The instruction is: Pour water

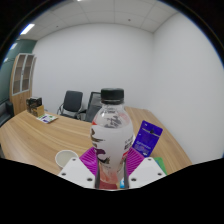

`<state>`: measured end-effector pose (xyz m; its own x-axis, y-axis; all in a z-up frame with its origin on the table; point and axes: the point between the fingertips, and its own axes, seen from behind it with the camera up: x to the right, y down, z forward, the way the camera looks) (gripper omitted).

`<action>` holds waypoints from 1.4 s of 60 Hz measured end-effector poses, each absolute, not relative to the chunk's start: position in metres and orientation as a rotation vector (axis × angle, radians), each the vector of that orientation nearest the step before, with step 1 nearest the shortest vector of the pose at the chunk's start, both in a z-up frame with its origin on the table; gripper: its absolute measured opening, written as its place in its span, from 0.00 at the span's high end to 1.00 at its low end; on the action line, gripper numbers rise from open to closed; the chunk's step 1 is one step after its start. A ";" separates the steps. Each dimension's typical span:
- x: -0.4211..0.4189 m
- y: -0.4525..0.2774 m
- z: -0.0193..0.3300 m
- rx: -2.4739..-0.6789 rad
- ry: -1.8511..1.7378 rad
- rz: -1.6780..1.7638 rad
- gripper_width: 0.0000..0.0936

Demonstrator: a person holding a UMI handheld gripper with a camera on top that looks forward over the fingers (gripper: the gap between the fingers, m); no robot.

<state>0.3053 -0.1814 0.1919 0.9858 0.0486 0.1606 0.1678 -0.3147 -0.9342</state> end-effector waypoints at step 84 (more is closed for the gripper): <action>0.253 -0.383 0.184 -2.124 0.024 -0.150 0.08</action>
<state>0.2531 -0.3834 0.1839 0.9922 -0.0772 0.0978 0.0423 -0.5298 -0.8471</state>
